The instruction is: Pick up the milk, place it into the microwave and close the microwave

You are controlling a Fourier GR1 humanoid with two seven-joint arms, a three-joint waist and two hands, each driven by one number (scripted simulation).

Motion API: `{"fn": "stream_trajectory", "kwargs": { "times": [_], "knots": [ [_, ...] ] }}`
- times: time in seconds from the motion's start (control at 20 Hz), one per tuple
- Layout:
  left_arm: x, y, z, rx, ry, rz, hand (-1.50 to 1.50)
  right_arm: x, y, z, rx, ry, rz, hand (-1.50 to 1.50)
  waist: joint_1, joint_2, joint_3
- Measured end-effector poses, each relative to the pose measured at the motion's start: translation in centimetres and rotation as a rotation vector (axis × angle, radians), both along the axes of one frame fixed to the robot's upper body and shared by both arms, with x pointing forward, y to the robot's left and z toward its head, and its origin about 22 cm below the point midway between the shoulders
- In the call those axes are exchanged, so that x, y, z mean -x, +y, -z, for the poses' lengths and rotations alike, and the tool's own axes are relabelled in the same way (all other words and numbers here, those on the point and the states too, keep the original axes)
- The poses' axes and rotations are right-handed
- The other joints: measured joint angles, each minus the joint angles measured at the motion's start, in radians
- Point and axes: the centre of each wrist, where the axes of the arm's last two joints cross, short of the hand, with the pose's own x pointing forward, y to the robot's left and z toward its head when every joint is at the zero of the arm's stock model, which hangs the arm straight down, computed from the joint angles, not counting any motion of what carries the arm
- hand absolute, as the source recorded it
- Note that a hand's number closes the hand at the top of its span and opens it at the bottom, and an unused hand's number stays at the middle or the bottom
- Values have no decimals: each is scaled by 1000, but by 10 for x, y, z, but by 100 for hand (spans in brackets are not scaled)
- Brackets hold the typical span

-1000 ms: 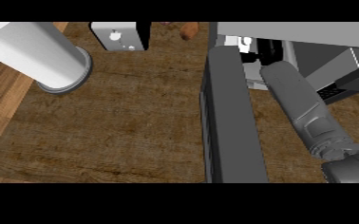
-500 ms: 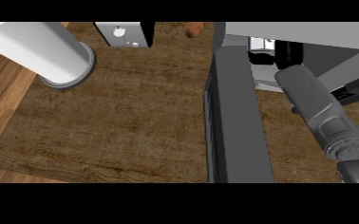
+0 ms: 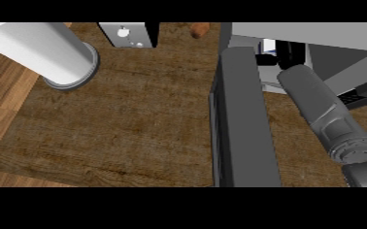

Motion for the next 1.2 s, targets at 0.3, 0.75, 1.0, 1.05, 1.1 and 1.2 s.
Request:
{"fn": "stream_trajectory", "kwargs": {
  "times": [0.3, 0.75, 1.0, 1.05, 1.1, 1.2],
  "knots": [
    [-7, -6, 2, -22, 9, 58, -150, -2, 9, -3, -60, 22, -111, -150, -6, -5, 1],
    [-17, -19, 12, -19, 20, 189, -150, 0, 19, 5, -269, 78, -264, -150, -30, -20, -1],
    [-25, -32, 13, -6, 18, 235, -150, 8, 14, 19, -417, 110, -343, -150, -54, -29, -1],
    [-25, -34, 14, -6, 18, 243, -150, 9, 12, 21, -446, 116, -350, -150, -56, -31, -1],
    [-26, -38, 15, -5, 22, 253, -150, 11, 14, 24, -472, 124, -362, -150, -61, -35, -1],
    [-30, -43, 16, -7, 20, 268, 150, 14, 9, 30, -519, 142, -382, -150, -70, -38, -2]
  ]
}}
